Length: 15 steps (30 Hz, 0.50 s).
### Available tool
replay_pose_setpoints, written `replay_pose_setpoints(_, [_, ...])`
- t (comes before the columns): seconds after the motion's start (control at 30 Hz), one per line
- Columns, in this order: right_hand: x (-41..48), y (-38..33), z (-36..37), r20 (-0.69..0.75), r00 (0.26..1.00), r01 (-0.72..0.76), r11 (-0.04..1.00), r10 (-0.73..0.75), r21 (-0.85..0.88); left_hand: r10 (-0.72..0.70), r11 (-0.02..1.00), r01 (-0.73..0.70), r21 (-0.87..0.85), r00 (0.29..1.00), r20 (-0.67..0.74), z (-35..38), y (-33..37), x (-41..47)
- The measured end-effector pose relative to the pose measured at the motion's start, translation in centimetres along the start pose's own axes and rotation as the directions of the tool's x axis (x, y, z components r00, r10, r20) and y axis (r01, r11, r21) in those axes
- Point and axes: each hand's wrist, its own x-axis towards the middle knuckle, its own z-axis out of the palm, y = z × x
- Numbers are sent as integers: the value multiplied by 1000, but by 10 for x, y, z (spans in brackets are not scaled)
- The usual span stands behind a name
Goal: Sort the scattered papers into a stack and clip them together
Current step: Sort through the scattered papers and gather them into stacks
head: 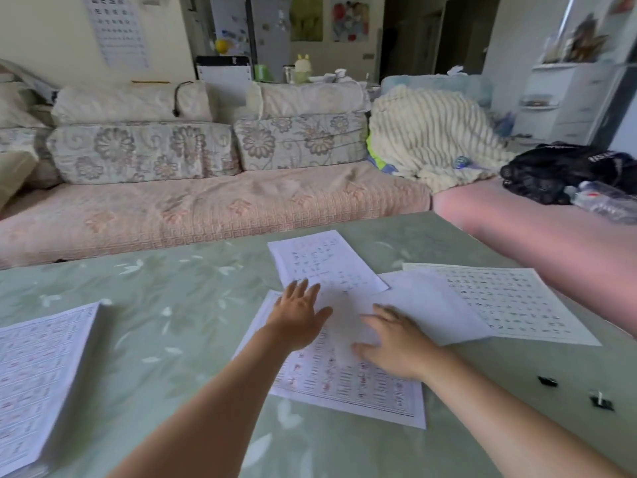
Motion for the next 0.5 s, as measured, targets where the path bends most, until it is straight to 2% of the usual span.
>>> replay_pose_setpoints(0.1, [-1, 2, -2, -23, 994, 108, 985, -106, 133, -62, 996, 54, 70, 991, 117, 13, -9, 13])
replay_pose_setpoints(0.17, [3, 7, -2, -57, 989, 142, 973, -134, 182, -64, 997, 59, 45, 989, 130, 18, -14, 12])
replay_pose_setpoints(0.23, [9, 14, -2, -147, 987, 82, 989, -63, 123, -41, 999, 39, 21, 995, 89, 19, -17, 5])
replay_pose_setpoints(0.27, [12, 17, -2, -174, 985, -9, 998, 20, 65, -31, 999, 29, 26, 997, 68, 17, -16, -1])
replay_pose_setpoints(0.33, [15, 23, -1, -153, 969, -197, 980, 192, -16, 6, 999, -6, 54, 1000, 14, 15, -14, -14])
replay_pose_setpoints(0.37, [14, 24, 0, -127, 966, -230, 973, 225, -33, 26, 997, -25, 66, 1000, -13, 13, -12, -22])
replay_pose_setpoints(0.43, [10, 27, -2, -92, 978, -191, 981, 187, -30, 80, 992, -73, 102, 994, -68, 6, -6, -35])
replay_pose_setpoints(0.5, [6, 32, -10, -151, 977, -146, 988, 152, 46, 128, 986, -113, 122, 984, -124, 1, 2, -41])
